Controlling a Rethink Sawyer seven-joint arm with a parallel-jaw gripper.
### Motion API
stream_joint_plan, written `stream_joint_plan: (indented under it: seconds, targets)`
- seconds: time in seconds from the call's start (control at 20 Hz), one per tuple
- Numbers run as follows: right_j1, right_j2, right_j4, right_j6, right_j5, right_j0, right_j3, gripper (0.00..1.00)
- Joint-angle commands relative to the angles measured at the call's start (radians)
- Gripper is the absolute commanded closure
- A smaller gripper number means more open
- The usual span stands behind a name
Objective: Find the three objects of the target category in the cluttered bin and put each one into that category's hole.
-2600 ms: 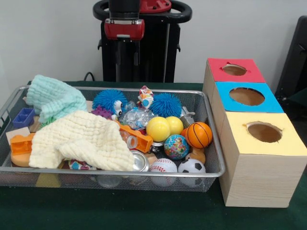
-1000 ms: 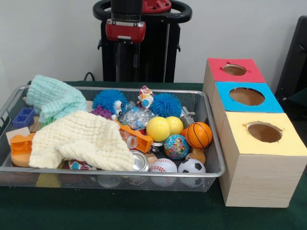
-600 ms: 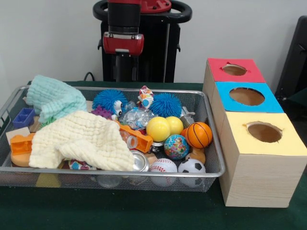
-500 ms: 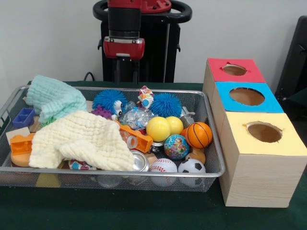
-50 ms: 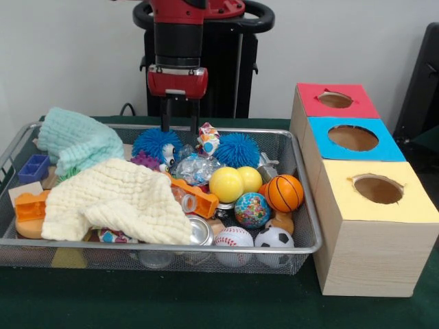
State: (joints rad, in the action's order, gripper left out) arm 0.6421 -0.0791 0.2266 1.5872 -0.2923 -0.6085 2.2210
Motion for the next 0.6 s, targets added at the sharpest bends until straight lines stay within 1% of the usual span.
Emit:
stream_joint_plan:
  seconds: [0.05,0.15,0.25,0.35,0.45,0.5,0.55,0.6]
  targets:
    - [-0.027,-0.079,-0.117,0.207,0.043,0.038,-0.195,0.00]
    - [-0.025,-0.094,-0.110,0.205,0.035,0.031,-0.201,0.00]
    - [-0.022,-0.059,-0.133,0.178,0.060,0.069,-0.226,0.00]
    - [-0.020,-0.046,-0.140,0.167,0.055,0.087,-0.241,0.00]
    - [-0.020,-0.021,-0.159,0.150,0.077,0.113,-0.261,0.00]
    - [-0.020,-0.024,-0.157,0.144,0.086,0.114,-0.267,0.00]
    - [-0.020,-0.045,-0.159,0.152,0.104,0.100,-0.266,0.00]
    - [-0.022,-0.040,-0.160,0.145,0.108,0.107,-0.275,0.00]
